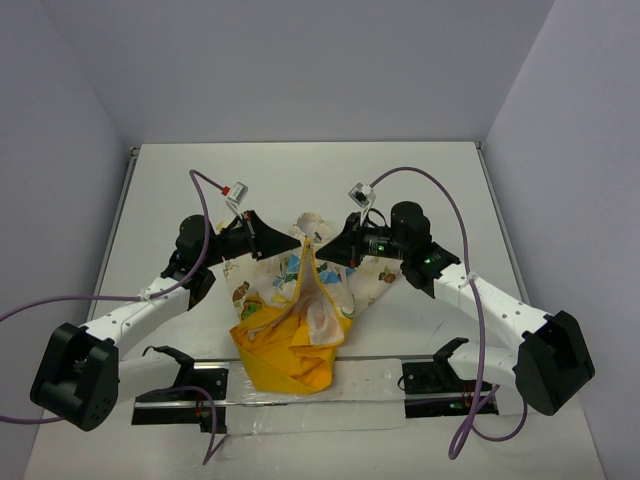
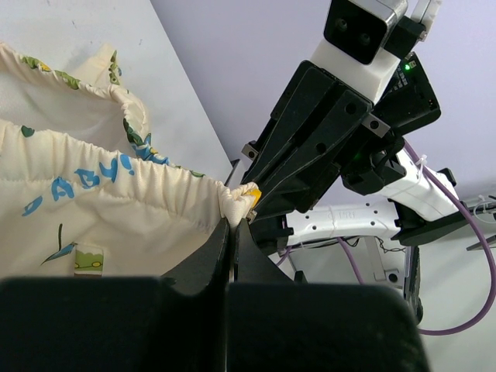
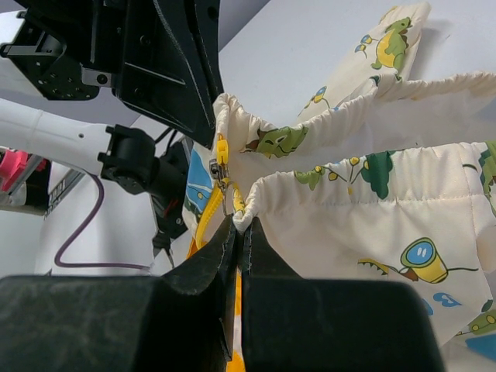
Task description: Zip up the jacket
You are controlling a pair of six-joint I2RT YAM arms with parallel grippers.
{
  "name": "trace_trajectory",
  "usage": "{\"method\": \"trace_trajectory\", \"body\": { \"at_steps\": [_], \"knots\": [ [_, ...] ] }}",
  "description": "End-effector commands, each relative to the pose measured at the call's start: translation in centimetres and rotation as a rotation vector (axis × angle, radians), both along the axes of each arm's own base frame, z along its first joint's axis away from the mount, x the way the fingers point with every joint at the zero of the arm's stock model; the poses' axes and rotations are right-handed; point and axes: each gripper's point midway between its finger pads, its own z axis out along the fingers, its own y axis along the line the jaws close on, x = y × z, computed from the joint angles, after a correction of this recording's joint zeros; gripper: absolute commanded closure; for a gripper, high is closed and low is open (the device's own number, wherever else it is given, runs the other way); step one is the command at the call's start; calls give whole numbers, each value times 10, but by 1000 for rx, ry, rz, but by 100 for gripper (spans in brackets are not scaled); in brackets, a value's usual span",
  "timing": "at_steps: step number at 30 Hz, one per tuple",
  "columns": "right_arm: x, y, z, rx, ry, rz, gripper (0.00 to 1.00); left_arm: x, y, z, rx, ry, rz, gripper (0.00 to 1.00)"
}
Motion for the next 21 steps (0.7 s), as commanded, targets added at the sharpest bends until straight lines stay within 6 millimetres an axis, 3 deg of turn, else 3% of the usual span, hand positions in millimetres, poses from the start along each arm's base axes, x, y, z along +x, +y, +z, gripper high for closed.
{"method": "trace_trajectory", "body": {
  "at_steps": [1, 21],
  "knots": [
    [-6, 2, 13, 23, -50, 30, 100, -1, -2, 26, -53, -93, -7, 100],
    [-8, 2, 19, 34, -65, 32, 100, 0, -3, 18, -46, -73, -8, 100]
  ]
}}
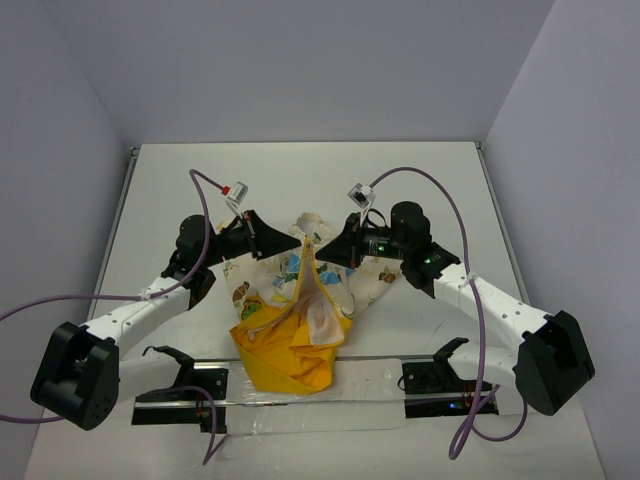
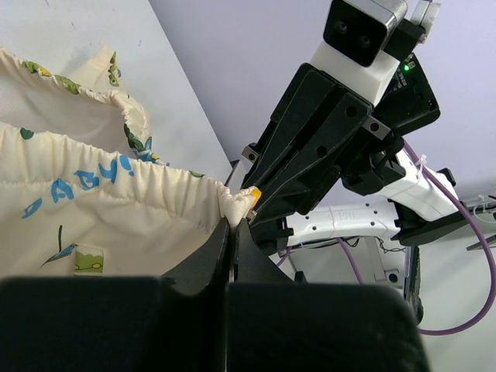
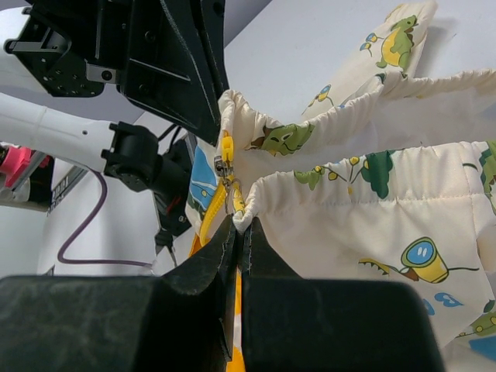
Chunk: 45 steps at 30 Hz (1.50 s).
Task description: Zip up the jacket
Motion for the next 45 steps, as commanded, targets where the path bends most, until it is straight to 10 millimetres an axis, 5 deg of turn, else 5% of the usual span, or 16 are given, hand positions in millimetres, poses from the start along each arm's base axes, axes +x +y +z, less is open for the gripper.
{"method": "trace_trajectory", "body": {
  "at_steps": [1, 45],
  "knots": [
    [-6, 1, 18, 33, -66, 20, 100, -1, -3, 16, -41, -67, -10, 100],
    [0, 2, 32, 54, -89, -4, 100, -3, -5, 8, -31, -54, -20, 100]
  ]
}}
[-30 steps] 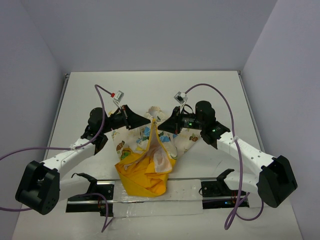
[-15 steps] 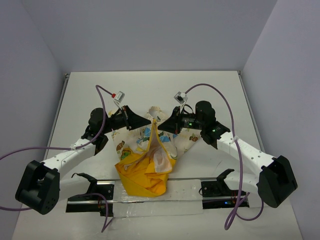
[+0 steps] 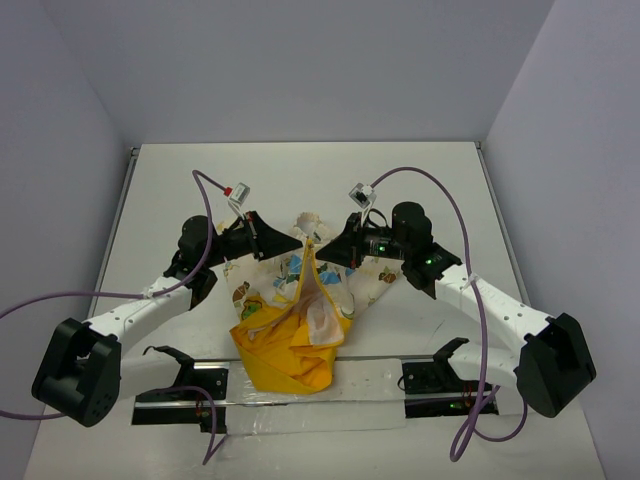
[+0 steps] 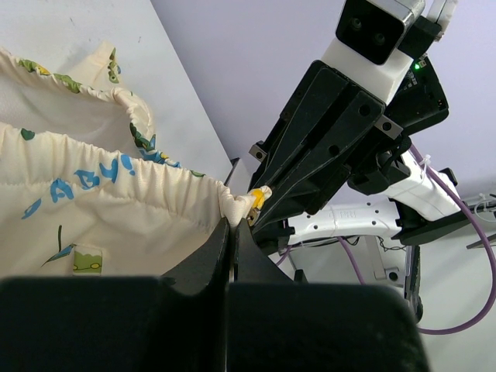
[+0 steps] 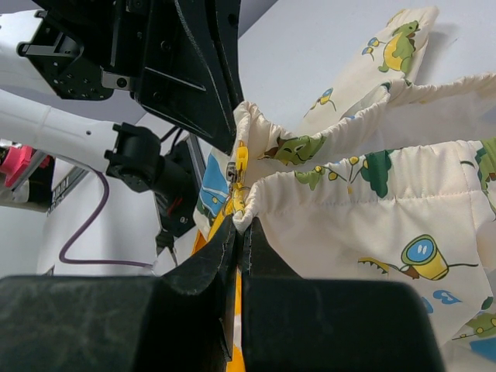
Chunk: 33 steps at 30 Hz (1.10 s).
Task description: Zip up the jacket
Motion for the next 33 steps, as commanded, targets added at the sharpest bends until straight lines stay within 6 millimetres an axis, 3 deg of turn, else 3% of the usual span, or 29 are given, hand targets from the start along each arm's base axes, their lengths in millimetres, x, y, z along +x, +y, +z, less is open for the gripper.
{"method": "trace_trajectory", "body": {
  "at_steps": [1, 19, 33],
  "knots": [
    [2, 3, 28, 49, -78, -6, 100, -3, -2, 13, -33, -61, -14, 100],
    [10, 2, 33, 67, -81, -53, 100, -7, -4, 11, -34, -55, -25, 100],
    [14, 0, 56, 148, -124, -98, 100, -9, -6, 6, -34, -47, -35, 100]
  ]
}}
